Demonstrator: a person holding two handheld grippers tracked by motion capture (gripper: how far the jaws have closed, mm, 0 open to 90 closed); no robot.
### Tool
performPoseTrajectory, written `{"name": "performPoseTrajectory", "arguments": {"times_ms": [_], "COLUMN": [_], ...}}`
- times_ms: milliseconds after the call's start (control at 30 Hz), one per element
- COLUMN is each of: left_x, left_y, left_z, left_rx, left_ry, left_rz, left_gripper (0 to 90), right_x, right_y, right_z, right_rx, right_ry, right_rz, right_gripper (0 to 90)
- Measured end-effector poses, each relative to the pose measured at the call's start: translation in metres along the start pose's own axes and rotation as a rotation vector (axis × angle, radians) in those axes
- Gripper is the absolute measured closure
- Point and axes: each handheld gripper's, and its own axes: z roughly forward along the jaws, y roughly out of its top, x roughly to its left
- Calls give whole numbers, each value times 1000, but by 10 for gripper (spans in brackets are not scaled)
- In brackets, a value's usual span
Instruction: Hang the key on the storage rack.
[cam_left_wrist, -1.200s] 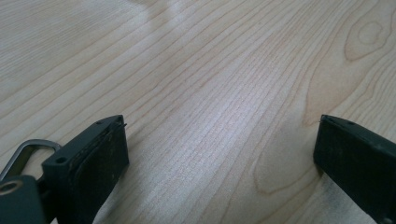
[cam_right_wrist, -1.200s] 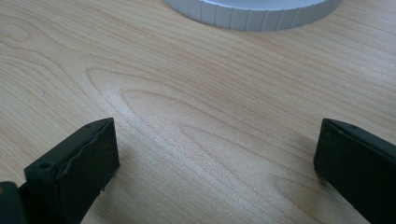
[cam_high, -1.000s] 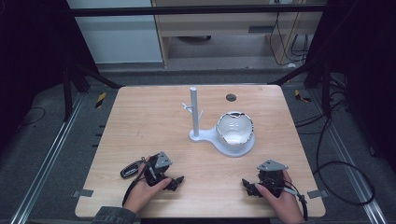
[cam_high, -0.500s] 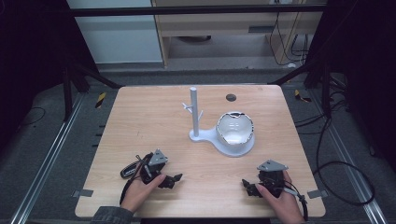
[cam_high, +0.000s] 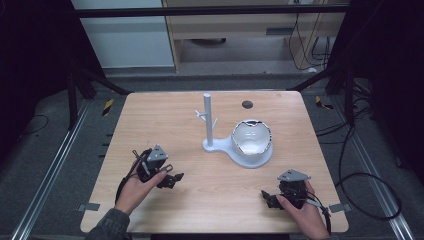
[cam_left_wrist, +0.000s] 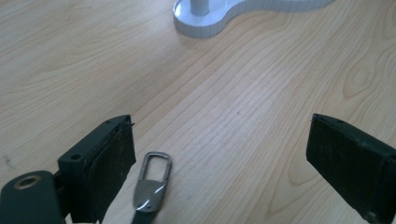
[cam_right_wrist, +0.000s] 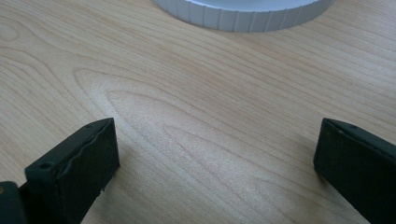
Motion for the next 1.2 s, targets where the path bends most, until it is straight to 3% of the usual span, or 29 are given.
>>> {"name": "performPoseTrajectory", "arguments": {"times_ms": [233, 367, 500, 633, 700, 767, 800, 833, 867, 1033, 1200], "left_x": [17, 25, 27, 27, 28, 29, 30, 31, 31, 32, 36], "left_y": [11, 11, 16, 20, 21, 23, 23, 24, 24, 24, 23], "left_z": [9, 14, 15, 18, 18, 16, 13, 13, 12, 10, 9], "left_rx": [132, 199, 228, 303, 318, 305, 297, 297, 298, 400, 439], "left_ry": [33, 30, 23, 34, 41, 47, 61, 63, 58, 54, 12], "left_rz": [43, 41, 42, 82, 97, 115, 105, 99, 91, 105, 75], "left_gripper": [41, 39, 38, 39, 47, 126, 150, 134, 131, 85, 80], "right_x": [0, 0, 0, 0, 0, 2, 0, 1, 1, 1, 1], "right_y": [0, 0, 0, 0, -1, 0, -1, 0, 0, 0, 0], "right_z": [0, 0, 0, 0, 0, 0, 0, -1, 0, 0, 0], "right_rx": [-1, 0, -2, -1, -2, 2, -3, 2, 0, -3, -3], "right_ry": [-4, -5, -5, -7, -5, -11, -5, -10, -12, -16, -17], "right_rz": [-4, -3, -13, -9, -7, 13, -10, 14, 4, 2, 2], "right_gripper": [4, 4, 4, 4, 4, 4, 4, 4, 4, 4, 4]}}
